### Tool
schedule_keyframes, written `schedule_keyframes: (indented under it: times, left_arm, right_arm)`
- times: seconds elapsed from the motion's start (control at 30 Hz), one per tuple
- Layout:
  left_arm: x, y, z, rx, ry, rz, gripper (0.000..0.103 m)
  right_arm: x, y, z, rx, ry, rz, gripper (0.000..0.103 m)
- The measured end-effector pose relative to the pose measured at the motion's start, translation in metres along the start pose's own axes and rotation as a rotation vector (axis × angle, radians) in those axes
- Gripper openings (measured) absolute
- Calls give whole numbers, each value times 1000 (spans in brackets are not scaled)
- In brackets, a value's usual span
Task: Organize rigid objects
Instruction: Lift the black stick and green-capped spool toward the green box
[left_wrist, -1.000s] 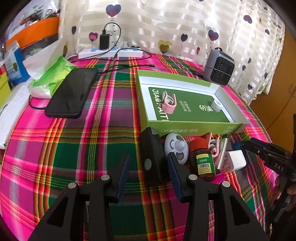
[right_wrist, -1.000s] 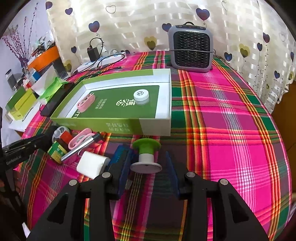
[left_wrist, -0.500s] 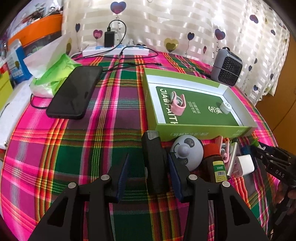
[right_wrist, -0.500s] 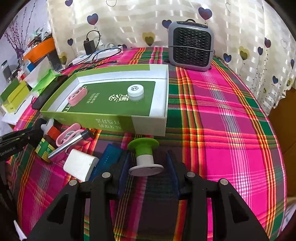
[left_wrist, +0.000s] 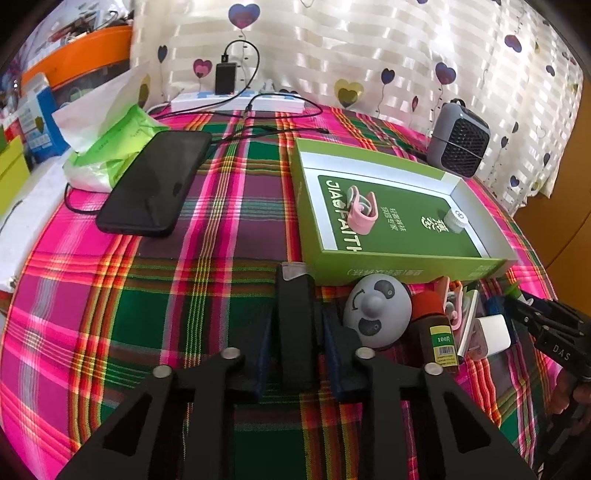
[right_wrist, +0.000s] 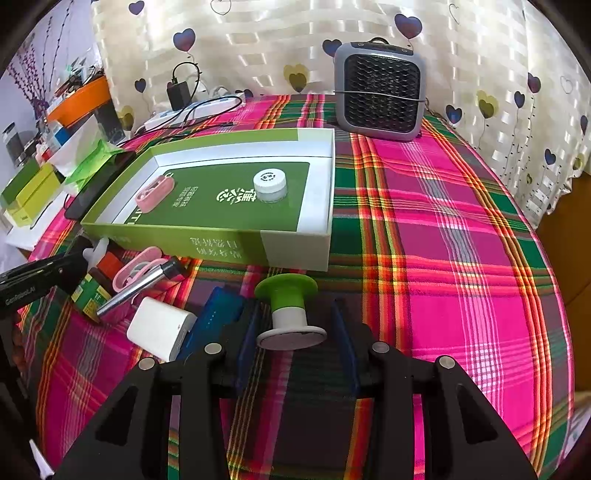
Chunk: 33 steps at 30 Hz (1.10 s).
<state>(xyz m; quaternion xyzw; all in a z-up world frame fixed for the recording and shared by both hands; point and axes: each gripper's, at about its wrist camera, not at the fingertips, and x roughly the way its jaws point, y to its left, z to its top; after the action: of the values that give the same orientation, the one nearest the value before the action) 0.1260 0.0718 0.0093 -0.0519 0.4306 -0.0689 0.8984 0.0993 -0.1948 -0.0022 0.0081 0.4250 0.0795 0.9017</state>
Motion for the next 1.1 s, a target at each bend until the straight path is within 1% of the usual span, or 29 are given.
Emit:
schedule_keyframes:
  times: [0.1,0.53,0.63,0.87,1.1]
  left_arm:
    - [0,1,0,-5,-2,-7,22]
    - [-1,1,-1,-4,-5,-3,22]
    - [-4,0,-1,0,-17,-3,22]
    - [-12,-4,0,13,-28,-17,22]
    - [-14,-4,-1,11,-27,-21,22]
  right_arm:
    - [0,0,0,3,0,-2,35]
    - [-2,-2,-1,12,-2,-2,35]
    - [-2,-2,-1,12,-3,-2,35]
    - [-11,-2,2,14,-32,2,35]
    - [-13,-1,3,13,-34,3,35]
